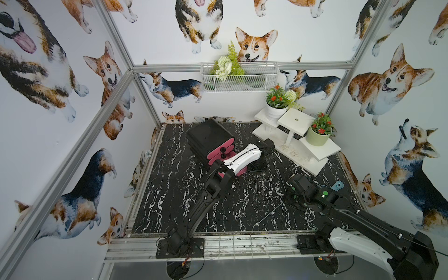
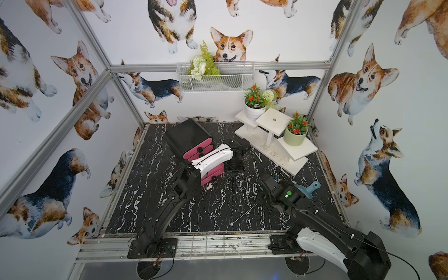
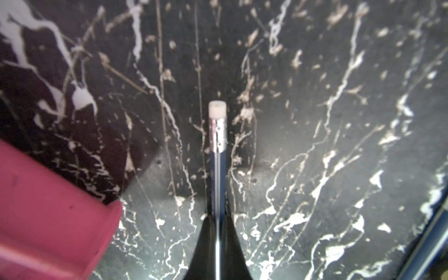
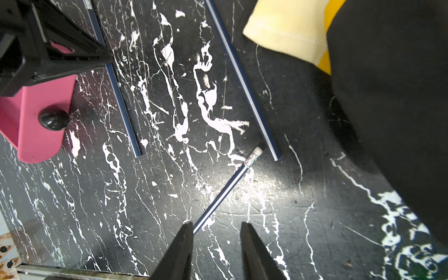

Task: Please place the pencils in the drawer according to their color
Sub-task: Pick up the pencil from the center of the board, then place the pencil in the drawer.

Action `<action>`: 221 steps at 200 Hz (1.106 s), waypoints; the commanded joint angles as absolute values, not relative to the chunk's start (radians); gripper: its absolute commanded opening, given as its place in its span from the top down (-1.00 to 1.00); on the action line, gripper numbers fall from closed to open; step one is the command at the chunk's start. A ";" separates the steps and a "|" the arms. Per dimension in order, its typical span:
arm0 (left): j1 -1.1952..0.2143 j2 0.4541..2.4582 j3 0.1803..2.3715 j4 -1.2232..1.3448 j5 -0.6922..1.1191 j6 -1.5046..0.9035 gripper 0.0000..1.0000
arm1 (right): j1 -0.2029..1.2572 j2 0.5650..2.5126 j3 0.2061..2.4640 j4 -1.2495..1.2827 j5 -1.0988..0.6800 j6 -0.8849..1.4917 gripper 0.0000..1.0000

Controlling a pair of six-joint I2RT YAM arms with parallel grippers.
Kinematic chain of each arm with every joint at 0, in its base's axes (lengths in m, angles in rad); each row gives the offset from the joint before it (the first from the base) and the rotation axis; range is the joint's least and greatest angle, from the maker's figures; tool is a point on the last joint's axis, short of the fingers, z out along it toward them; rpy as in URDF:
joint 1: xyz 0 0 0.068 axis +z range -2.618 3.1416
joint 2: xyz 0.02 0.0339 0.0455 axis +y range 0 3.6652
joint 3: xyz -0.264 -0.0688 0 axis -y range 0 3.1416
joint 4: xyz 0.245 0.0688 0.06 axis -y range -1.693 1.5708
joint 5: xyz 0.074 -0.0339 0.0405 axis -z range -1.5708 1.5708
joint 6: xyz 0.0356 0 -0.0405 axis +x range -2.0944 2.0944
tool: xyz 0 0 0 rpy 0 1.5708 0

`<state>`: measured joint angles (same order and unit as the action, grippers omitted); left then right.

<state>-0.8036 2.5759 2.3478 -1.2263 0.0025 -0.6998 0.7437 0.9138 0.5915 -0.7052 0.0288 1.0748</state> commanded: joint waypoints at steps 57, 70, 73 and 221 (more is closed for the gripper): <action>-0.803 2.532 2.266 -1.077 -0.035 -0.514 1.00 | 0.742 0.939 0.633 -0.734 0.069 1.063 0.24; -0.804 2.514 2.260 -1.065 -0.038 -0.494 1.00 | 0.742 0.938 0.638 -0.741 0.075 1.063 0.25; -0.805 2.510 2.262 -1.064 -0.041 -0.490 1.00 | 0.742 0.937 0.639 -0.742 0.078 1.063 0.25; -0.811 2.370 2.323 -1.183 -0.096 -0.366 1.00 | 0.742 0.938 0.663 -0.749 0.094 1.054 0.26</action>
<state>-0.8127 2.3886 2.2894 -1.1217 -0.0639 -0.4088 0.7437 0.9344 0.6491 -0.7364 0.0776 1.0710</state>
